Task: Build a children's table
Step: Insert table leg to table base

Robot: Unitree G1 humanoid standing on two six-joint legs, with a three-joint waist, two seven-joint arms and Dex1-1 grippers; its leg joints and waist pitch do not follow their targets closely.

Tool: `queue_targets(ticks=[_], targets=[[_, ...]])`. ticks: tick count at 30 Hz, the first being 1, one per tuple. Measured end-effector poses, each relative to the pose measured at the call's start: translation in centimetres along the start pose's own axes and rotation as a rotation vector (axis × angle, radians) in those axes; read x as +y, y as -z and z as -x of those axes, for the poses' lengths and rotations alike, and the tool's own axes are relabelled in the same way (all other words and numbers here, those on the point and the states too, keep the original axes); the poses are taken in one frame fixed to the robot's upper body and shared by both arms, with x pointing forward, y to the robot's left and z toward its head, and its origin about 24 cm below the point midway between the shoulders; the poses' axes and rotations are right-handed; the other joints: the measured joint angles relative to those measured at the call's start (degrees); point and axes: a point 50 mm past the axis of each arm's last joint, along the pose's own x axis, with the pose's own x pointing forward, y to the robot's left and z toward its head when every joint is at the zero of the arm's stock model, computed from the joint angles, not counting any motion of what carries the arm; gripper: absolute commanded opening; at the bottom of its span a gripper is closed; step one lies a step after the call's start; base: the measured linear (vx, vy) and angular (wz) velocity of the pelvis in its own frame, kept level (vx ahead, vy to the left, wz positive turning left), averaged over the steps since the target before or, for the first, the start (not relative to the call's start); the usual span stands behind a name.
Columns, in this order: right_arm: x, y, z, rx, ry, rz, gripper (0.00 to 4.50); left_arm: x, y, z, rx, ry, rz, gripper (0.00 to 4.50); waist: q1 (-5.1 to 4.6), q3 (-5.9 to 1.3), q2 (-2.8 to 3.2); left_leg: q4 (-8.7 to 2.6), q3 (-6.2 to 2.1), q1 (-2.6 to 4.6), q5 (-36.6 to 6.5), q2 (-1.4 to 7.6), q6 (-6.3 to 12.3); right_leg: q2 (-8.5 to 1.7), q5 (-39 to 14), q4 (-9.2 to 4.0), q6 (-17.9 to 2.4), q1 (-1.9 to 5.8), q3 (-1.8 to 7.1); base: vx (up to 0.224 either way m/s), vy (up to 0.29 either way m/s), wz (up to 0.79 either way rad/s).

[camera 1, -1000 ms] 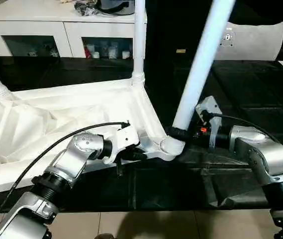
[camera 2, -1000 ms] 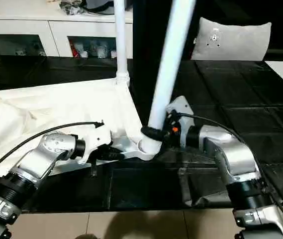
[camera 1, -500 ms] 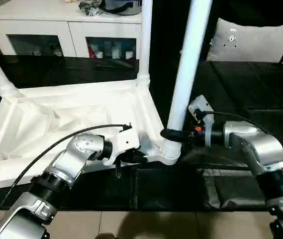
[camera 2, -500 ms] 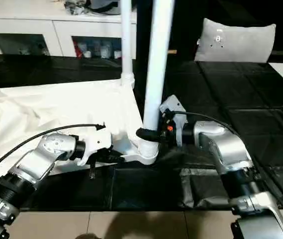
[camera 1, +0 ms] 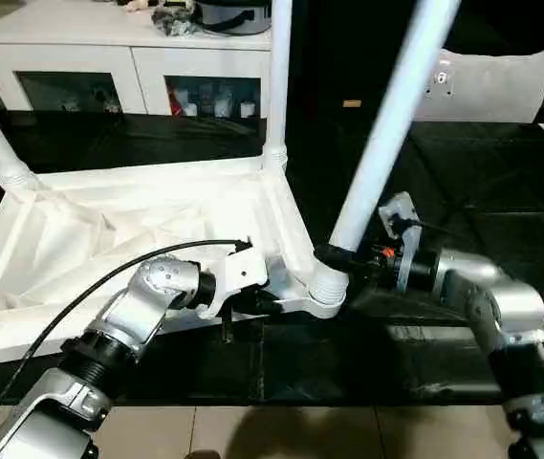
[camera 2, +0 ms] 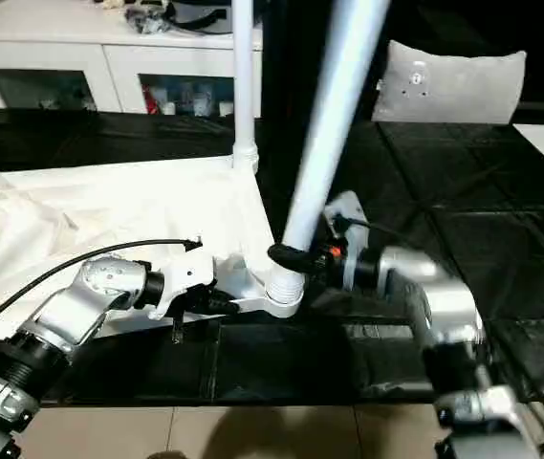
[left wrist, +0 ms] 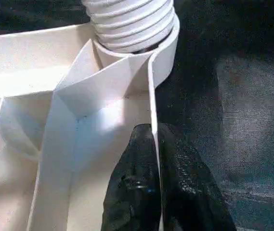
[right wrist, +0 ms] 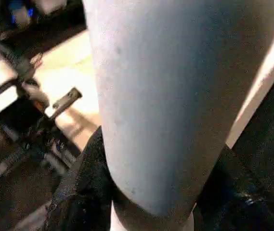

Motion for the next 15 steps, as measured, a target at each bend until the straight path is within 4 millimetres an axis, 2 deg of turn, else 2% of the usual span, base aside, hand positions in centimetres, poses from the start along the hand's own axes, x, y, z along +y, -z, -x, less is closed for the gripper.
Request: queue_targets(ticks=[6,15], targets=[[0.6,1.7,1.1,-0.097,0.07,-0.018,1.86,0.0,0.1,-0.5,-0.01,-0.014,0.023,0.0,0.05,-0.41,0.93,0.04,0.01,0.0,0.0,-0.02,0.01,-0.06,0.02,-0.1,0.03,0.04,-0.01,0.0,0.0,0.0],[1.1,1.7,0.9,-0.097,0.091,0.086,1.86,-0.1,0.0,-0.7,-0.015,-0.02,0.026,0.0,0.03,-0.44,1.16,0.0,0.01,-0.02,0.0,-0.02,0.02,-0.06,0.01,-0.26,0.05,0.06,-0.02,0.0,0.0,0.0]])
